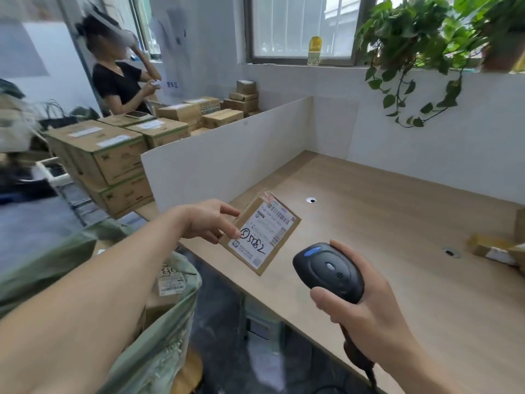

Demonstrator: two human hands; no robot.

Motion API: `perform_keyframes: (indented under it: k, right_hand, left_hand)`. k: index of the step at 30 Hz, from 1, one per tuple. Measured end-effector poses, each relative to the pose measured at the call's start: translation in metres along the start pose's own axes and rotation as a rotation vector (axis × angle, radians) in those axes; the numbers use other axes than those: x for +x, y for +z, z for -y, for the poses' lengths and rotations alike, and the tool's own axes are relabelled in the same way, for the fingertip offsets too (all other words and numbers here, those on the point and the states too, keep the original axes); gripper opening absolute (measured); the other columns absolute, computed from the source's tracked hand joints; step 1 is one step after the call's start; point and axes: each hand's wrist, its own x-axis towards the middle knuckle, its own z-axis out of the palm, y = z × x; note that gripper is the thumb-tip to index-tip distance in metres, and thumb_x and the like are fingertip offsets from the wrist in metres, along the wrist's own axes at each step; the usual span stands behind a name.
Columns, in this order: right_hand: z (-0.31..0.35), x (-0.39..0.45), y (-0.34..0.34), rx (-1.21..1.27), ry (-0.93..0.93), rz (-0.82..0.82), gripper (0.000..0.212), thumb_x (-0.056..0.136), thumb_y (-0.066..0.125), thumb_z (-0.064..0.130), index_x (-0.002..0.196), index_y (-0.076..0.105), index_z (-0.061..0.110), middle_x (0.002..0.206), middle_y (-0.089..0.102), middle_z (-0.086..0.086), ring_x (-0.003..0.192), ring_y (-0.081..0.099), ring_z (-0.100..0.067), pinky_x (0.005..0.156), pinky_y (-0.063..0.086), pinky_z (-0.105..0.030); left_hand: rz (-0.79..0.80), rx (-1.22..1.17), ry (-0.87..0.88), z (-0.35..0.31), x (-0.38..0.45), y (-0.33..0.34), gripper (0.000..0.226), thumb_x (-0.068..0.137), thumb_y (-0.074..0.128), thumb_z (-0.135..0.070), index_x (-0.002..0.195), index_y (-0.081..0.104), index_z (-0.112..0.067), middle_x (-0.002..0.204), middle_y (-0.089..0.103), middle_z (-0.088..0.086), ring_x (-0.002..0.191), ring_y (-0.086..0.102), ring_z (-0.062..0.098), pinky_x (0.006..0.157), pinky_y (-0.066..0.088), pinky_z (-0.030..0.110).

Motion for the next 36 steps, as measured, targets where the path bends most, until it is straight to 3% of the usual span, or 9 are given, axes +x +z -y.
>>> perform_keyframes:
  k: [3, 10, 13, 19, 22, 24, 28, 33, 36]
  right_hand:
    - [-0.004, 0.009, 0.026, 0.081, -0.013, 0.044, 0.081, 0.051, 0.084, 0.046, 0.128, 0.061, 0.038, 0.105, 0.075, 0.003, 0.083, 0.075, -0.02, 0.067, 0.055, -0.028]
    - [-0.008, 0.018, 0.1, 0.173, -0.025, 0.183, 0.074, 0.06, 0.088, 0.035, 0.129, 0.063, 0.04, 0.103, 0.074, -0.009, 0.08, 0.073, -0.024, 0.063, 0.057, -0.025]
    - [-0.015, 0.018, 0.128, 0.179, -0.002, 0.269, 0.069, 0.072, 0.086, 0.004, 0.128, 0.065, 0.038, 0.108, 0.076, -0.008, 0.084, 0.074, -0.029, 0.065, 0.059, -0.032]
    - [-0.023, 0.015, 0.167, 0.164, 0.016, 0.38, 0.07, 0.07, 0.086, 0.008, 0.123, 0.065, 0.048, 0.11, 0.076, -0.002, 0.089, 0.076, -0.029, 0.07, 0.059, -0.031]
    - [-0.026, 0.016, 0.178, 0.152, 0.034, 0.425, 0.074, 0.067, 0.094, 0.008, 0.123, 0.065, 0.047, 0.102, 0.077, -0.007, 0.078, 0.074, -0.021, 0.066, 0.058, -0.024]
    - [-0.026, 0.016, 0.185, 0.149, 0.045, 0.439, 0.074, 0.063, 0.096, 0.015, 0.123, 0.065, 0.046, 0.101, 0.077, -0.007, 0.076, 0.074, -0.021, 0.067, 0.058, -0.025]
    - [-0.03, 0.013, 0.197, 0.164, 0.07, 0.455, 0.069, 0.06, 0.09, 0.022, 0.119, 0.066, 0.05, 0.112, 0.076, 0.0, 0.089, 0.076, -0.031, 0.071, 0.059, -0.033]
    - [-0.034, 0.012, 0.205, 0.179, 0.079, 0.455, 0.077, 0.053, 0.087, 0.044, 0.125, 0.062, 0.049, 0.112, 0.076, -0.001, 0.093, 0.076, -0.031, 0.081, 0.057, -0.043]
    - [-0.034, 0.012, 0.204, 0.172, 0.076, 0.459, 0.076, 0.054, 0.087, 0.041, 0.126, 0.062, 0.048, 0.113, 0.076, 0.0, 0.093, 0.076, -0.029, 0.08, 0.058, -0.043]
  left_hand:
    - [-0.162, -0.102, -0.012, 0.042, -0.022, -0.024, 0.077, 0.082, 0.078, 0.002, 0.148, 0.043, -0.018, 0.101, 0.078, 0.006, 0.096, 0.075, 0.025, 0.087, 0.058, 0.039]
    - [-0.462, -0.257, -0.166, 0.159, -0.105, -0.07, 0.084, 0.074, 0.082, 0.008, 0.146, 0.047, -0.017, 0.104, 0.073, 0.006, 0.093, 0.074, 0.024, 0.088, 0.059, 0.044]
    - [-0.52, -0.235, -0.297, 0.212, -0.139, -0.073, 0.098, 0.067, 0.088, 0.003, 0.151, 0.043, -0.018, 0.109, 0.068, 0.006, 0.103, 0.068, 0.027, 0.091, 0.057, 0.046]
    - [-0.546, -0.119, -0.533, 0.296, -0.177, -0.055, 0.094, 0.07, 0.088, -0.006, 0.152, 0.043, -0.018, 0.13, 0.058, 0.007, 0.113, 0.061, 0.029, 0.073, 0.05, 0.032]
    - [-0.489, 0.018, -0.644, 0.324, -0.185, -0.047, 0.1, 0.062, 0.092, -0.028, 0.15, 0.046, -0.02, 0.127, 0.057, 0.008, 0.115, 0.059, 0.029, 0.08, 0.054, 0.034]
    - [-0.384, 0.123, -0.731, 0.336, -0.189, -0.038, 0.084, 0.073, 0.088, -0.023, 0.146, 0.048, -0.02, 0.117, 0.057, 0.005, 0.105, 0.057, 0.023, 0.087, 0.054, 0.035]
    - [-0.223, 0.303, -0.773, 0.353, -0.183, -0.021, 0.089, 0.08, 0.083, -0.018, 0.155, 0.035, -0.019, 0.149, 0.047, 0.004, 0.129, 0.051, 0.023, 0.101, 0.044, 0.028]
    - [-0.083, 0.368, -0.781, 0.356, -0.173, -0.002, 0.087, 0.082, 0.081, -0.014, 0.153, 0.031, -0.022, 0.141, 0.05, 0.006, 0.106, 0.055, 0.02, 0.078, 0.046, 0.027]
    - [-0.018, 0.411, -0.829, 0.361, -0.173, -0.002, 0.082, 0.08, 0.079, -0.012, 0.147, 0.032, -0.021, 0.125, 0.056, 0.005, 0.101, 0.06, 0.022, 0.08, 0.053, 0.034]
